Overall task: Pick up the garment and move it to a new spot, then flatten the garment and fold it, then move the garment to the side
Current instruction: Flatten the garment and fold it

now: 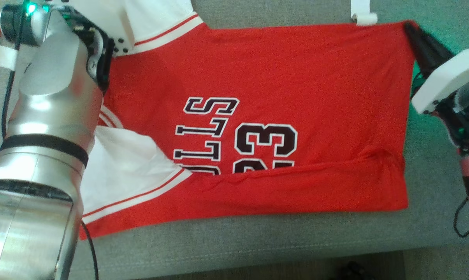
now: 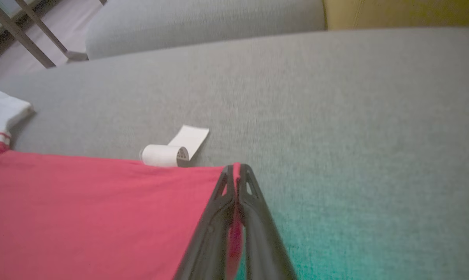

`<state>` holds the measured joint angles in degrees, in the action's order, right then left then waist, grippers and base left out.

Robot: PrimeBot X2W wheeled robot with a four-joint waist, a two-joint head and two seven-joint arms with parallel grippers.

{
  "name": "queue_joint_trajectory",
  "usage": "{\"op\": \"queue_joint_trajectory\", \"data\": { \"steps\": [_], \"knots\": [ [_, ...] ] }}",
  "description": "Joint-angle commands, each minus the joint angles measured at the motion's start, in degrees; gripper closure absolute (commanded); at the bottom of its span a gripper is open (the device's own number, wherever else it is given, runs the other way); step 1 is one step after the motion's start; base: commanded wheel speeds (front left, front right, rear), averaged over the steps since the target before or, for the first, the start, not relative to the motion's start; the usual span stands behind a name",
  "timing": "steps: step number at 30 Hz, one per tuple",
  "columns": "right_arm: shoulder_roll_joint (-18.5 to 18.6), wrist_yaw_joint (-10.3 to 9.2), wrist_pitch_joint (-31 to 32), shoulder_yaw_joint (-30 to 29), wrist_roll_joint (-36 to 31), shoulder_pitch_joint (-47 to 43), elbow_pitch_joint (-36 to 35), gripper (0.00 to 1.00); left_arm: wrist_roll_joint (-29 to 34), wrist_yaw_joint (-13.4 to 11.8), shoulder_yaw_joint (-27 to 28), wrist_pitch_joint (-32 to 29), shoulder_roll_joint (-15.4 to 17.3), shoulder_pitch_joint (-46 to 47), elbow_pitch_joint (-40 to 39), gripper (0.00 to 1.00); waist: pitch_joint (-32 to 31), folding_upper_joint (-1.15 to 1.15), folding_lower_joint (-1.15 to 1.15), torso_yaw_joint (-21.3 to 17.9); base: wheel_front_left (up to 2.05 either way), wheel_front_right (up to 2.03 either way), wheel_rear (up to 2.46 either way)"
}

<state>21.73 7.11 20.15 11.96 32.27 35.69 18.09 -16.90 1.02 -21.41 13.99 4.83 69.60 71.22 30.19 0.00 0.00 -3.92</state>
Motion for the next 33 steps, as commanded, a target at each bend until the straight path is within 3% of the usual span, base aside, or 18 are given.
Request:
{"op": "queue_joint_trajectory", "data": {
  "steps": [1, 9, 20, 33],
  "knots": [
    [1.4, 0.37, -2.7, -1.2, -0.7, -1.0, -2.8, 1.00, -0.3, -0.2, 1.3, 0.9, 2.2, 1.0, -4.3, 1.00, -1.4, 0.00, 0.00, 0.8, 0.00, 0.00, 0.00],
    [1.6, 0.37, -5.8, -3.9, -1.0, -3.5, -4.4, 1.00, 0.2, -1.1, 3.6, 1.0, 4.8, -6.7, -20.5, 1.00, -4.2, 0.00, 0.00, 2.0, 0.00, 0.00, 0.00],
    [0.6, 0.37, -6.3, -3.6, 1.2, -12.0, -7.6, 1.00, -2.3, -1.9, 10.0, 1.0, 6.1, -29.4, -43.0, 1.00, -8.0, 0.00, 0.00, 2.4, 0.00, 0.00, 0.00],
    [-2.8, 0.37, -8.5, -2.4, 2.8, -23.6, -7.5, 1.00, -6.8, -4.7, 12.8, -0.3, 4.4, -53.1, -52.2, 1.00, -12.4, 0.00, 0.00, 2.2, 0.00, 0.00, 0.00]
  ]
}}
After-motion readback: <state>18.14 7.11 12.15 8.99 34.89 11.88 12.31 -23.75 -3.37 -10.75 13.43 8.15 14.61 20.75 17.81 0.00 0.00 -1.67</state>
